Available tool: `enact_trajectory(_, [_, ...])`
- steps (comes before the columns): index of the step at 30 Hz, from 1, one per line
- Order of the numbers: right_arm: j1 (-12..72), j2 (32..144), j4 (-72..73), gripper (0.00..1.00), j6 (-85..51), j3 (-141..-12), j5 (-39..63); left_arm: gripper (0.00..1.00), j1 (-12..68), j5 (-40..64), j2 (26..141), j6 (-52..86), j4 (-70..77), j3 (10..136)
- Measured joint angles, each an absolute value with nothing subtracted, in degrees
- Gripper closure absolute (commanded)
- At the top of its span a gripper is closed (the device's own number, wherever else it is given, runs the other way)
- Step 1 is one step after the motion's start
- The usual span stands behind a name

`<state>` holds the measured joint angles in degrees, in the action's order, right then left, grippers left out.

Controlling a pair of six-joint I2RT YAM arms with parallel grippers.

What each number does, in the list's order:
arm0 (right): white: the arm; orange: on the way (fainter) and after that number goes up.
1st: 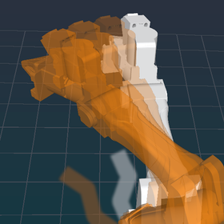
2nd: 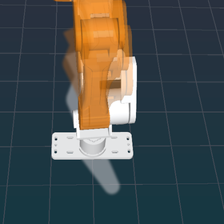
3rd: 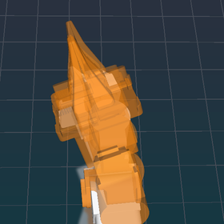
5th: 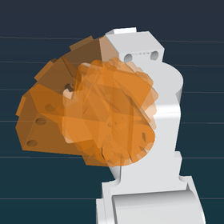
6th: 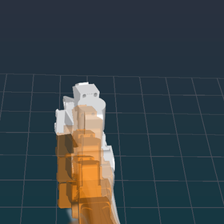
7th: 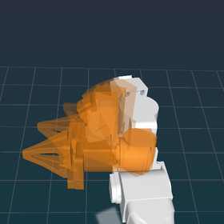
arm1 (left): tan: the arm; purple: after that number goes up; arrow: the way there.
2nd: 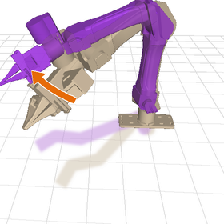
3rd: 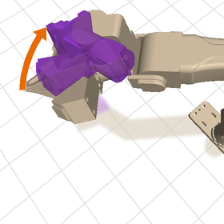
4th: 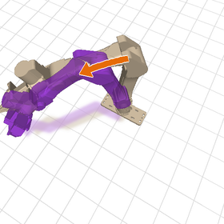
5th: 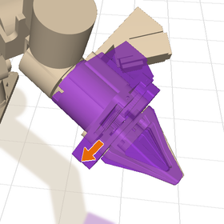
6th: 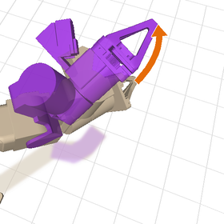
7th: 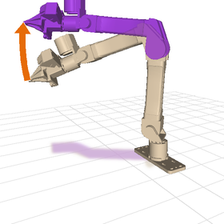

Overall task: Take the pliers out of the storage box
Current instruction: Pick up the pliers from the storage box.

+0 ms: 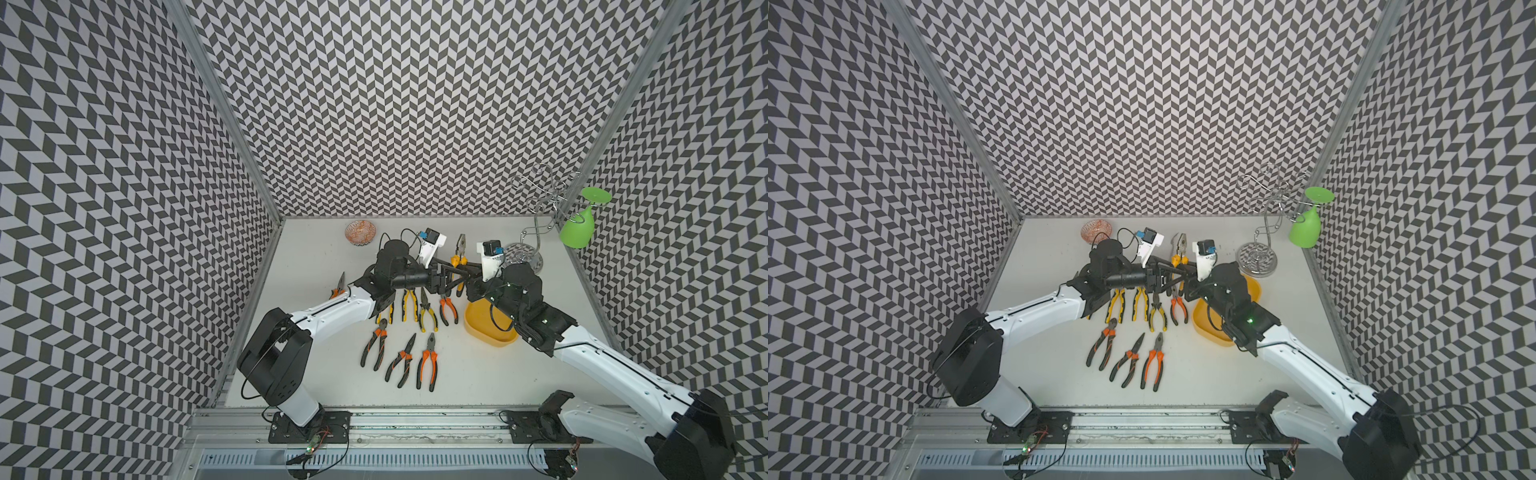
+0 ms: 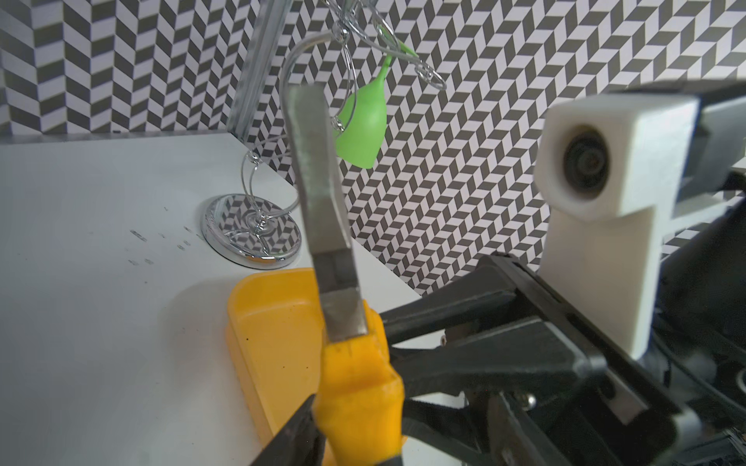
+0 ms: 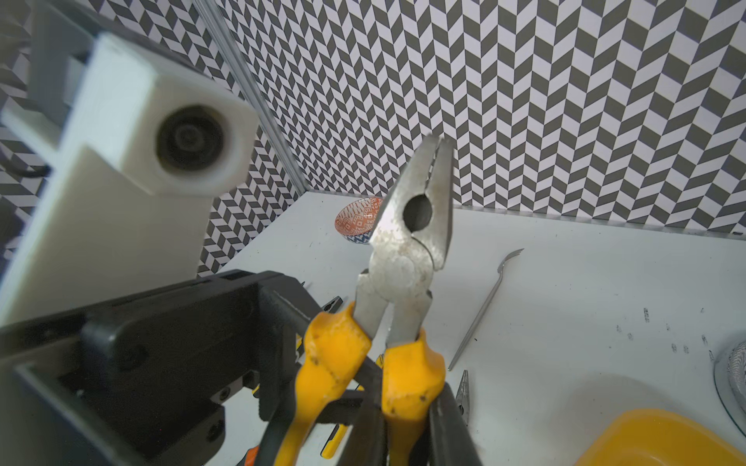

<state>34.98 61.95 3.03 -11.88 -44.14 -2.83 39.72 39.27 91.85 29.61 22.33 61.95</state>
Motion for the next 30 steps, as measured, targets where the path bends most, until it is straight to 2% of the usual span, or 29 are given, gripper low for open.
enact_trajectory(8, [35.0,62.0,3.1,1.00,-12.0,-43.7,-2.4,0.41,39.6,33.6,90.3,30.5,22.9,62.0])
enact_trajectory(14, [35.0,62.0,3.5,1.00,-12.0,-43.5,-1.4,0.57,39.6,33.7,91.8,34.0,23.7,63.6])
enact_trajectory(22, [35.0,62.0,3.9,1.00,-11.9,-43.2,-1.4,0.66,39.5,34.9,94.8,37.9,25.5,64.0])
enact_trajectory(25, [35.0,62.0,3.9,1.00,-11.7,-43.0,-1.7,0.76,39.5,34.9,95.4,38.8,25.3,64.4])
enact_trajectory(28, [35.0,62.1,3.9,0.97,-11.2,-43.0,-2.5,1.00,39.5,34.2,95.7,38.9,25.2,64.6])
enact_trajectory(30, [35.0,62.2,3.9,0.87,-10.9,-43.0,-2.7,1.00,39.5,34.1,95.7,38.6,24.8,64.6])
